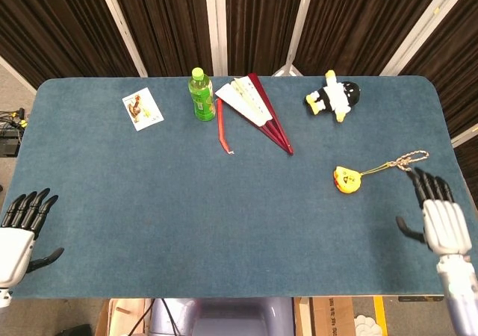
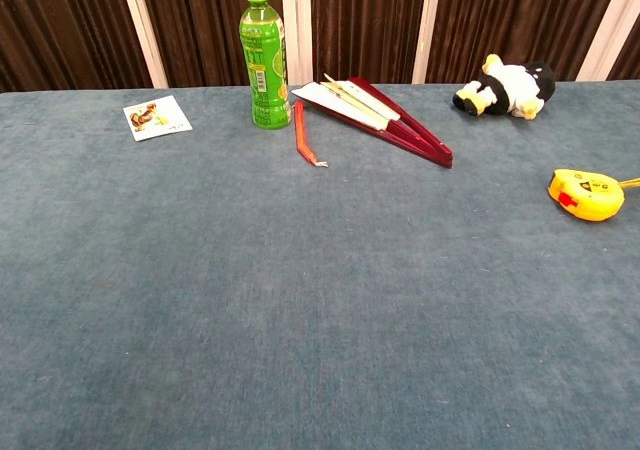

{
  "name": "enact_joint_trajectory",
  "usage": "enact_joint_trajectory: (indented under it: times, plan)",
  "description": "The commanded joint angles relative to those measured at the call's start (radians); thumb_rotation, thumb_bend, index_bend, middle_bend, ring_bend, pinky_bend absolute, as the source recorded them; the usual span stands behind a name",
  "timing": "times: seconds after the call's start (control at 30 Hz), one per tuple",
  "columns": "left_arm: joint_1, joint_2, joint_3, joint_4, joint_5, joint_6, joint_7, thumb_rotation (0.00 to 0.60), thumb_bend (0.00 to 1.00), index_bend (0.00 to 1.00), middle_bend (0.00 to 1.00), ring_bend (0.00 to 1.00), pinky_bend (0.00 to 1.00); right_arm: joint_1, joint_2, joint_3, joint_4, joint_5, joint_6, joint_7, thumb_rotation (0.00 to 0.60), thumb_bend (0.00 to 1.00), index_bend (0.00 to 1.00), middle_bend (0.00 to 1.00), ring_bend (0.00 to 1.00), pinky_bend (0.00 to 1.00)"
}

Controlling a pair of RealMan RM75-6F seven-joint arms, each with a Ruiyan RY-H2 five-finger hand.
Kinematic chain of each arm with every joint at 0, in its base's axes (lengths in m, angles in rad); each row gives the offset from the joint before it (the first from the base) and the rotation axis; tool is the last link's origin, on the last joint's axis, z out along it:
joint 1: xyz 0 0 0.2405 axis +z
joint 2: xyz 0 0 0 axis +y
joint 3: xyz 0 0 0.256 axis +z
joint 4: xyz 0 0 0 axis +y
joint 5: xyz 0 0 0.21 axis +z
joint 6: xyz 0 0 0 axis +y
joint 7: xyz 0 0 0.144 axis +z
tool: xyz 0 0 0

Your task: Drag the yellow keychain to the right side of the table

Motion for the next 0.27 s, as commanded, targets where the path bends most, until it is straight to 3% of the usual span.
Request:
enact_joint_trajectory:
  times: [0.03,0.17,0.27]
  plan:
    - [-0.001,0.001,-0.002,0.002,-0.015,-0.012,-0.001,0.600,0.00,0.00,0.00,0.00,0.00,-0.089,-0.008,-0.102,-0.018,-0.151,0.116,-0.036,0.600,0.35,0.00,0.00,0.00,0.00]
    - [0.001,0.004,-0.002,0.000,-0.017,-0.010,-0.001,0.600,0.00,0.00,0.00,0.00,0.00,-0.121,-0.028,-0.141,0.009,-0.197,0.142,-0.058,0.600,0.35,0.00,0.00,0.00,0.00]
    - [0.005,0.005,-0.002,0.001,-0.016,-0.003,-0.005,0.600,0.00,0.00,0.00,0.00,0.00,-0.130,-0.046,-0.136,0.031,-0.217,0.172,-0.059,0.600,0.35,0.00,0.00,0.00,0.00]
